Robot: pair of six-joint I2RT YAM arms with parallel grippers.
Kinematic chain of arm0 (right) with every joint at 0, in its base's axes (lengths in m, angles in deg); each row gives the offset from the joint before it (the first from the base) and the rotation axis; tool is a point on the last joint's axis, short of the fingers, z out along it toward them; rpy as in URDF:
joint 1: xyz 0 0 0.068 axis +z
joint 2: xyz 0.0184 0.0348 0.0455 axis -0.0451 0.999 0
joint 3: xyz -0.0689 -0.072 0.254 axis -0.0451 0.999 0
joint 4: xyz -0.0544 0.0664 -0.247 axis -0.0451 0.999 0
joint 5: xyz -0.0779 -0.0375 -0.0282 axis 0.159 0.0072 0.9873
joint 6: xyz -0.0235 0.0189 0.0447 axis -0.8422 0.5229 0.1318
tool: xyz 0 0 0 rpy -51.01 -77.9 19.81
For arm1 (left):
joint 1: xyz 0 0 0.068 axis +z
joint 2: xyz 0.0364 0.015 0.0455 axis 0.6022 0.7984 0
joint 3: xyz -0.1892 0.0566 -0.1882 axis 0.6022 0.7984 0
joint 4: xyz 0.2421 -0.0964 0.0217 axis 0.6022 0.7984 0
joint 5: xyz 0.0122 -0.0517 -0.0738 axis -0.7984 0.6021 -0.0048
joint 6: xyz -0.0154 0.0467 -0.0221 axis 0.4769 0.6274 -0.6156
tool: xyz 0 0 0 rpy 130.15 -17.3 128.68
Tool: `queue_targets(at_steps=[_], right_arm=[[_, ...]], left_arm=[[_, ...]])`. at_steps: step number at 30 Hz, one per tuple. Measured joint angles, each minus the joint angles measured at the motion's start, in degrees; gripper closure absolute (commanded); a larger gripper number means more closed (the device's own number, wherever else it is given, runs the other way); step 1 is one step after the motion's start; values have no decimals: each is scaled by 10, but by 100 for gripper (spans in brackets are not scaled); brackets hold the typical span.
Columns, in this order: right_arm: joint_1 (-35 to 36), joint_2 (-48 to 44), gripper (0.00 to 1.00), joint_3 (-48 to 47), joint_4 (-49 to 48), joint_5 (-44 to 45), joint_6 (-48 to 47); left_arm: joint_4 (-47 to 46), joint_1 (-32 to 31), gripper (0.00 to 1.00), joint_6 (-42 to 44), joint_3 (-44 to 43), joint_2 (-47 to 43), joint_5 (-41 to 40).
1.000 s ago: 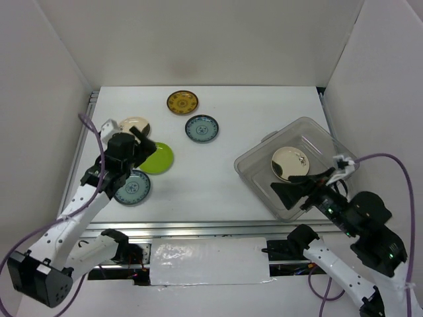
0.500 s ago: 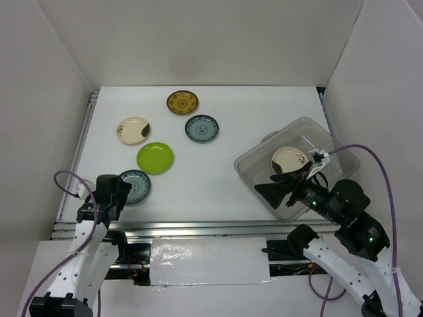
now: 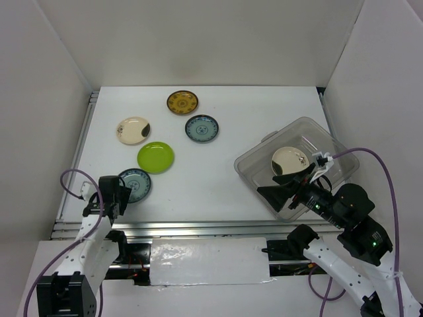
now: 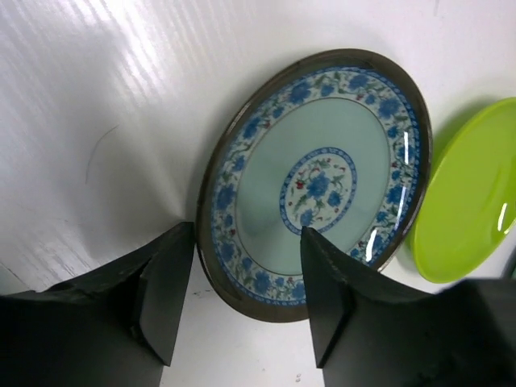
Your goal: Place the plates into the plastic bin on the countertop
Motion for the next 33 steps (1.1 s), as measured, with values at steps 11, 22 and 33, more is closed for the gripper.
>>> queue_targets(at_steps=[11,22,33], right_arm=[[0,1,0,0,1,0,0],[0,5,0,-9,5,2,0],[0,5,0,-10,8,5,0]], left_arm=[[6,43,72,0,43,-77,8],[-45,93,100,4,63,-49,53],[67,102,100,40,28,-161,56]])
